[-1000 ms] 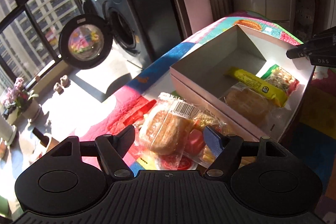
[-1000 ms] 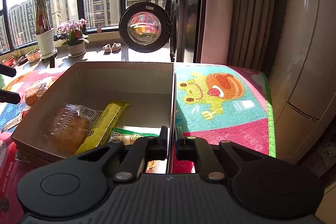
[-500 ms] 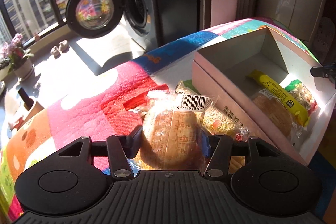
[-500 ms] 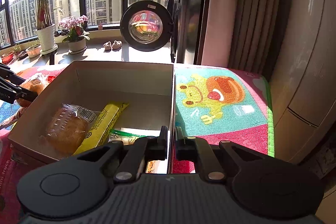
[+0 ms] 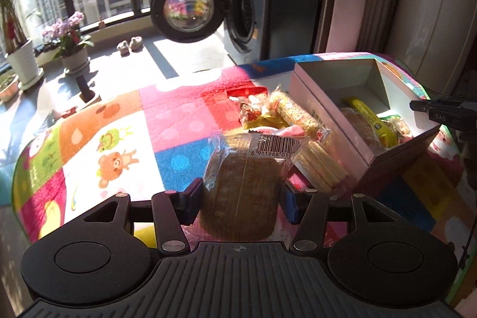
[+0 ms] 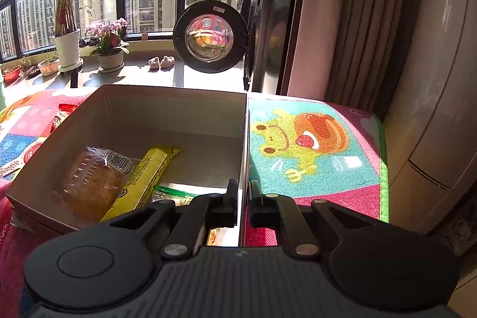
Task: Organize objects
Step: 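Carry the bread bun over the box and release it inside with the left gripper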
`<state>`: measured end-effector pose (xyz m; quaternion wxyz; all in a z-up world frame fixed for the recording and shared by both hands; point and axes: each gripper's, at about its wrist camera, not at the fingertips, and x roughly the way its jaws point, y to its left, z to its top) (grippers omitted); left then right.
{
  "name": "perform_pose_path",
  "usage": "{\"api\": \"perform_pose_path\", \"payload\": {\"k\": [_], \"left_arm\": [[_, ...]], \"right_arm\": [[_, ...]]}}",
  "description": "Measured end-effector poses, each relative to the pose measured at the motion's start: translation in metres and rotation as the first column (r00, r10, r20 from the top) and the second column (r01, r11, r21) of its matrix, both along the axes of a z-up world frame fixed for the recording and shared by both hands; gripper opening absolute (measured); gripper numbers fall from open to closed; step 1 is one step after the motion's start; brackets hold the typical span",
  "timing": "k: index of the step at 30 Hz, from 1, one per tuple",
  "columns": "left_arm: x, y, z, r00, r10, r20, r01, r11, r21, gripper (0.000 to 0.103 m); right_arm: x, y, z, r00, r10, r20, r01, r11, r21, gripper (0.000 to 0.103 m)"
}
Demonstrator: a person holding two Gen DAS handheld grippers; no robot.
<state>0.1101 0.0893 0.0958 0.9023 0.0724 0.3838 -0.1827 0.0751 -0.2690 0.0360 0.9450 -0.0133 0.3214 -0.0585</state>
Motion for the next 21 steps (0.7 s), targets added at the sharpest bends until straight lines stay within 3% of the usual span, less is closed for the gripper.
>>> {"api": "perform_pose_path", "payload": {"k": [4, 7, 10, 15, 21], "left_arm": [[0.009, -0.036, 0.033, 0.993, -0.09, 0.078, 0.091, 0.996, -0.014, 0.058], [0.023, -0.074, 0.051, 0.971, -0.193, 0.145, 0.188, 0.981, 0.041, 0.058], [0.044, -0.112, 0.057, 0.952, -0.245, 0.183, 0.244, 0.969, 0.028, 0.058], [0.081, -0.183, 0.041, 0.924, -0.349, 0.159, 0.355, 0.935, -0.014, 0.058], [0.112, -0.241, -0.003, 0.924, -0.373, 0.083, 0.375, 0.927, -0.009, 0.06]], "right_arm": [[0.0, -0.002, 0.001, 1.0, 0.0, -0.002, 0.0, 1.0, 0.011, 0.006], [0.0, -0.002, 0.0, 1.0, 0.004, -0.001, -0.004, 1.0, 0.014, 0.006], [-0.002, -0.004, 0.0, 1.0, 0.005, 0.007, -0.005, 1.0, 0.026, 0.006], [-0.001, -0.007, -0.002, 1.0, 0.009, 0.011, -0.009, 0.999, 0.041, 0.006], [-0.002, -0.01, -0.003, 1.0, 0.015, 0.019, -0.016, 0.998, 0.057, 0.007]]}}
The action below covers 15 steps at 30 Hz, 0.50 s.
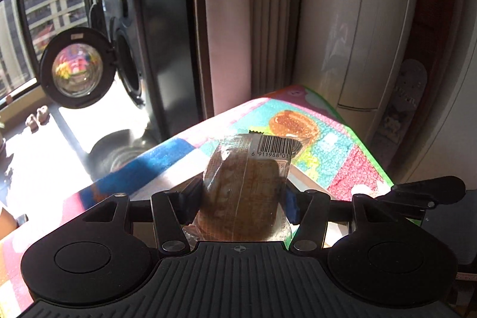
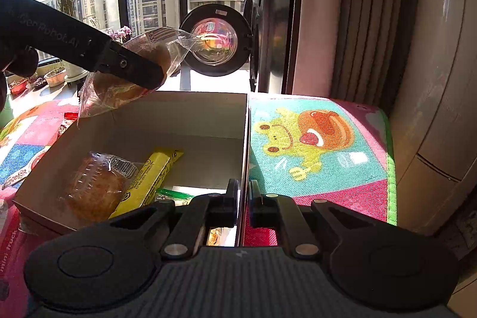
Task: Organize objects
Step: 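Carry the bread bun over the box and release it inside with the left gripper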
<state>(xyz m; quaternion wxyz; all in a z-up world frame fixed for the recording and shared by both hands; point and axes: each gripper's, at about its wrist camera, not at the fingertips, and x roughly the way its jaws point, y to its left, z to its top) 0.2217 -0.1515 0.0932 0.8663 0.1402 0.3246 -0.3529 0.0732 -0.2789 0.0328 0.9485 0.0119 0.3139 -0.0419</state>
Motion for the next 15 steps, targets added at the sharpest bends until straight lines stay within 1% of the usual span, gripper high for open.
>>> {"api": "perform_pose_path", "payload": {"k": [2, 5, 7, 8, 9, 10, 12, 13, 15], "left_arm": [[-0.001, -0.005, -0.006, 0.999, 0.006, 0.035, -0.005, 1.0, -0.009, 0.059], [0.003, -0.008, -0.008, 0.999, 0.018, 0.04, -0.019, 1.0, 0.002, 0.059], [0.008, -0.001, -0.008, 1.0, 0.014, -0.024, -0.016, 0.999, -0.049, 0.059], [0.01, 0.006, -0.008, 0.998, 0.03, -0.06, -0.035, 0.996, -0.083, 0.059], [0.012, 0.011, -0.008, 0.996, 0.049, -0.076, -0.057, 0.993, -0.101, 0.059], [0.012, 0.02, -0.007, 0.993, 0.089, -0.075, -0.097, 0.989, -0.108, 0.059], [0.009, 0.035, -0.003, 0.987, 0.157, -0.043, -0.161, 0.982, -0.099, 0.059], [0.008, 0.045, -0.002, 0.981, 0.192, -0.042, -0.195, 0.976, -0.095, 0.059], [0.007, 0.068, 0.002, 0.962, 0.263, -0.073, -0.269, 0.958, -0.102, 0.059]], "right_arm": [[0.0, 0.0, 0.0, 1.0, 0.002, 0.002, -0.002, 1.0, 0.002, 0.007], [-0.001, 0.0, -0.001, 1.0, 0.003, 0.006, -0.003, 1.0, 0.001, 0.007], [-0.001, -0.001, -0.001, 1.0, 0.001, 0.008, -0.001, 1.0, 0.006, 0.007], [-0.001, -0.001, -0.001, 1.0, 0.001, 0.009, -0.001, 1.0, 0.008, 0.007], [-0.001, -0.001, -0.001, 1.0, 0.0, 0.009, 0.0, 1.0, 0.008, 0.007], [-0.001, -0.001, -0.001, 1.0, 0.0, 0.008, 0.0, 1.0, 0.006, 0.007], [-0.001, -0.001, -0.001, 1.0, 0.002, 0.006, -0.002, 1.0, 0.001, 0.007], [0.0, -0.001, -0.001, 1.0, 0.003, 0.005, -0.003, 1.0, 0.002, 0.007], [0.0, -0.002, -0.001, 1.0, 0.002, 0.003, -0.002, 1.0, 0.006, 0.007]]}}
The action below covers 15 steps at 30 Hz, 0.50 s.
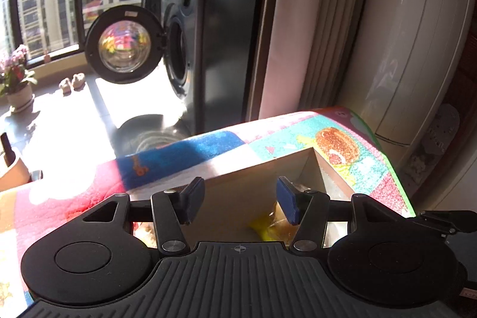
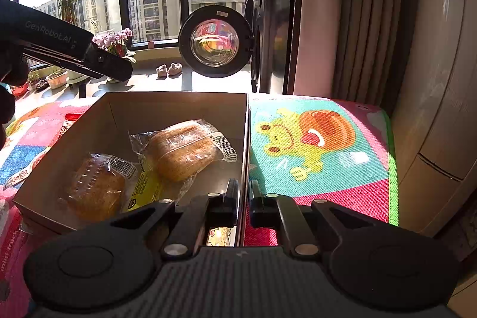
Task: Organize objects
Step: 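Carry the bread bun over the box and release it inside with the left gripper, then grasp the corn-stick pack with the left gripper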
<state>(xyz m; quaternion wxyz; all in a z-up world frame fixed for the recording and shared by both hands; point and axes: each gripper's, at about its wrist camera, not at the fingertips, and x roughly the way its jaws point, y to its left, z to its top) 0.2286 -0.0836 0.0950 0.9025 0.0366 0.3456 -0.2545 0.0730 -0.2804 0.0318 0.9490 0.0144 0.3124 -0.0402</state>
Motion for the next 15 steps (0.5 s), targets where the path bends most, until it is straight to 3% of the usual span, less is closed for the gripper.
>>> {"api": "perform_pose_path", "payload": {"k": [3, 7, 15], "left_arm": [[-0.005, 0.044, 0.006, 0.993, 0.103, -0.064, -0.106, 0.993, -0.053, 0.059], [-0.014, 0.092, 0.004, 0.966, 0.218, -0.139, -0.228, 0.972, -0.059, 0.057], [-0.045, 0.119, -0.027, 0.939, 0.202, -0.278, -0.232, 0.97, -0.078, 0.057]], "right_arm": [[0.0, 0.001, 0.0, 1.0, -0.003, -0.001, 0.003, 1.0, -0.002, 0.007], [0.0, 0.006, 0.0, 1.0, -0.005, -0.004, 0.005, 1.0, -0.022, 0.007], [-0.001, 0.01, -0.002, 0.999, -0.003, -0.033, 0.001, 0.999, -0.054, 0.007]]}}
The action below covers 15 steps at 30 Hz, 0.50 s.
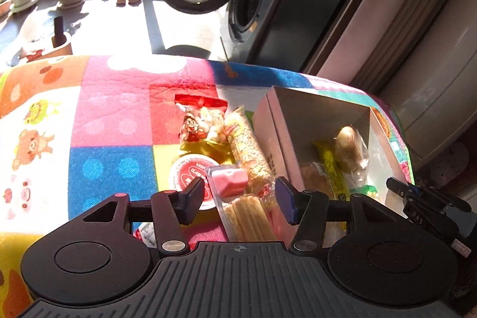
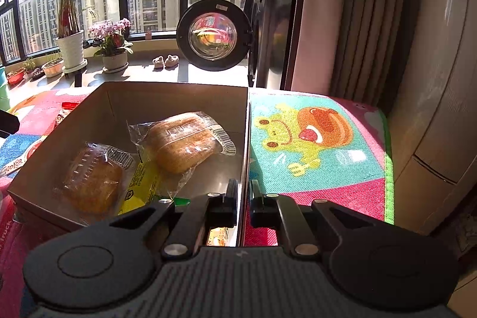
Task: Organize objects
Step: 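Grasp the corn-stick pack with the left gripper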
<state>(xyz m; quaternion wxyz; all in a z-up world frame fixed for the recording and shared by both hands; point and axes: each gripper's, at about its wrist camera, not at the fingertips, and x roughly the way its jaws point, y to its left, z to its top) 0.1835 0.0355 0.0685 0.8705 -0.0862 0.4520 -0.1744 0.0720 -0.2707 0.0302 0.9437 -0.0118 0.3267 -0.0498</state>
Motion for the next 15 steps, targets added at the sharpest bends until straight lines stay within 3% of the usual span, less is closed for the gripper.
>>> {"api": "perform_pose_path", "payload": {"k": [15], "left_arm": [[-0.005, 0.004, -0.059, 0.99, 0.066, -0.121, -0.082, 0.988, -0.131, 0.058]], "right_arm": [[0.0, 0.004, 0.001, 1.0, 0.001, -0.012, -0.002, 1.0, -0.022, 0.009]]}}
